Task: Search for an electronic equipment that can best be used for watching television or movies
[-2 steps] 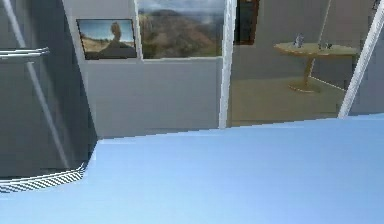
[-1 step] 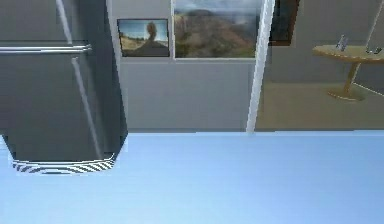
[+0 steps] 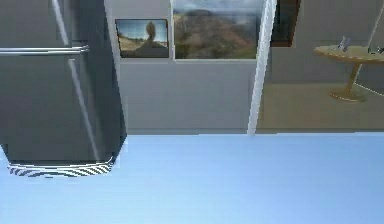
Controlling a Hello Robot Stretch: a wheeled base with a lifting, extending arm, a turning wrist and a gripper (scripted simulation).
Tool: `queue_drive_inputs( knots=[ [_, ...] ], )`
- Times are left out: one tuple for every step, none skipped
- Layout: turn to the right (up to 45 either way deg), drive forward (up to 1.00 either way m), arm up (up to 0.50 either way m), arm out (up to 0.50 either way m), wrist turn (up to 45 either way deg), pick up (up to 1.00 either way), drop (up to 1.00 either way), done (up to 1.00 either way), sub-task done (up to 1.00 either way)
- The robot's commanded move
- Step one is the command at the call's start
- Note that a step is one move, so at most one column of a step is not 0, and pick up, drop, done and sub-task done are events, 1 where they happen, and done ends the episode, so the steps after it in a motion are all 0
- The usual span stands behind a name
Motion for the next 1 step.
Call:
queue_drive_inputs(
  knots=[
    [33.0,0.0,0.0,0.0,0.0,0.0,0.0,0.0,0.0]
  ],
)
